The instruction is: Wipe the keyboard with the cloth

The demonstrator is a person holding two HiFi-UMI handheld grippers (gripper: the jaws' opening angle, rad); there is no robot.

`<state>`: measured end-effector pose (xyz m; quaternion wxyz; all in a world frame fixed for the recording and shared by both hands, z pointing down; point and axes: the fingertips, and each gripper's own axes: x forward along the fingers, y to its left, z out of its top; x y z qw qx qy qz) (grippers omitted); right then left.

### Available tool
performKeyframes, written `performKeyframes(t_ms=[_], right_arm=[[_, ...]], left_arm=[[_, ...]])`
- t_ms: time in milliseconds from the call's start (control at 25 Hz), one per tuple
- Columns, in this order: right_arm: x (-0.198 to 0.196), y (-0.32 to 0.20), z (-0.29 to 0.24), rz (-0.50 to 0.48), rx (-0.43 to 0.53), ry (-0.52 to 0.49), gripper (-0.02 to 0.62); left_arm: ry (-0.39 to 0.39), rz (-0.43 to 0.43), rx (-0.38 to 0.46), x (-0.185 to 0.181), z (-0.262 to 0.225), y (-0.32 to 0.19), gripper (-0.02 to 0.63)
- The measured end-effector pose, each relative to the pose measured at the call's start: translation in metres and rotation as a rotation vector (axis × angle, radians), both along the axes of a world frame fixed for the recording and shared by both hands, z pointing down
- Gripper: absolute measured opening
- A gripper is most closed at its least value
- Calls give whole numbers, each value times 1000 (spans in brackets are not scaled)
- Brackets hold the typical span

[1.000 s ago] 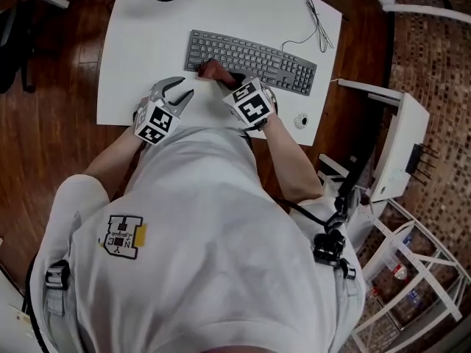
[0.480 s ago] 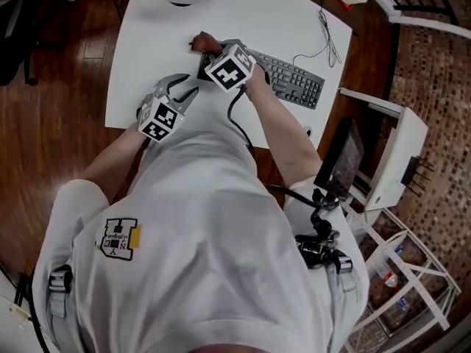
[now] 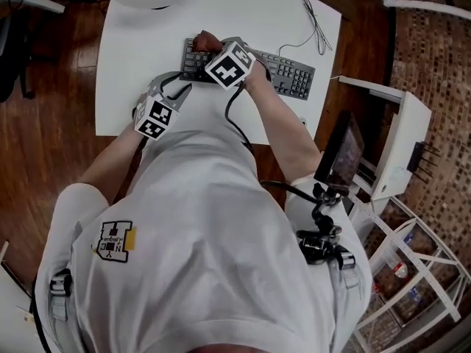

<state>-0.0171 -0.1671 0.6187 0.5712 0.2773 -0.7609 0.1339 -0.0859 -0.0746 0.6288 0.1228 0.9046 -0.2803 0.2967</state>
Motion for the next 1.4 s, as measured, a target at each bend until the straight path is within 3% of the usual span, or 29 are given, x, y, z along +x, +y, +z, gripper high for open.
performKeyframes(t_ms=[680,840,960,1200,1400], right_arm=[[288,32,-1,414,54,138,92],[333,41,1,505,57,158,92],[339,41,5,528,52,154,92],[324,38,-6,474,84,205,92],[263,28,-32,323,151,213,91]], left_arm=[[-99,-83,37,4,-4,-3,155],[-119,-82,37,4,-2,-4,155],[-128,-82,36,4,1,-5,155],[-119,-79,35,0,-2,-3,155],[-80,-92,39,6,-6,-3,155]])
